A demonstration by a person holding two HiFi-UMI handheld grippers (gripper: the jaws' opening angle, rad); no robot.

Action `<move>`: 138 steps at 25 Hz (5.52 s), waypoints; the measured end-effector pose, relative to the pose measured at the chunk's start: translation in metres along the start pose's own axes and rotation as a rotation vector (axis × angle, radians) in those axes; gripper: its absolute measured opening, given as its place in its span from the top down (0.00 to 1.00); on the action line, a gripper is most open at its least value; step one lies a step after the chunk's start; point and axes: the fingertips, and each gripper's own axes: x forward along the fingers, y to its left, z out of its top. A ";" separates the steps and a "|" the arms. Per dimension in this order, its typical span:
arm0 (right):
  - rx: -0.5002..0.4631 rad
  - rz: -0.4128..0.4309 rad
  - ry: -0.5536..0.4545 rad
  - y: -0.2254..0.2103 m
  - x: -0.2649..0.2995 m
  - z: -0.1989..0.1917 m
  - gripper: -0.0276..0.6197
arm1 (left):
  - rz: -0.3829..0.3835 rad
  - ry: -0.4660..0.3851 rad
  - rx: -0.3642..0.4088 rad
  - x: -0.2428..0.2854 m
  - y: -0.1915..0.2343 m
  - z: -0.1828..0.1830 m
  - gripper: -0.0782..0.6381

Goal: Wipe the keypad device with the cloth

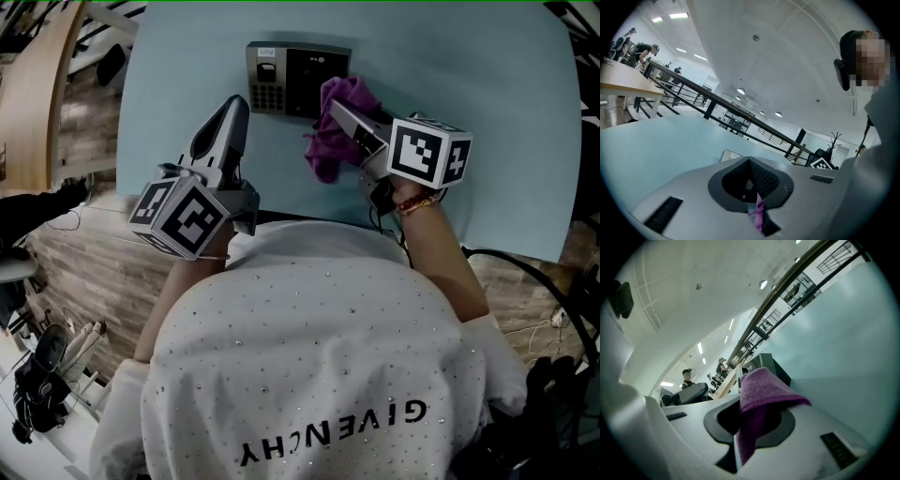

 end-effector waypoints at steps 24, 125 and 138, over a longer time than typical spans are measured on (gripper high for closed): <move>-0.040 0.120 0.205 0.049 0.086 -0.029 0.89 | 0.143 -0.063 -0.054 -0.031 0.047 0.001 0.89; -0.168 -0.441 0.104 0.009 0.057 -0.055 0.89 | -0.178 0.009 -0.035 -0.022 0.143 0.079 0.89; 0.068 -0.472 -0.097 -0.019 0.006 -0.024 0.89 | -0.233 -0.028 -0.072 -0.016 0.138 0.091 0.89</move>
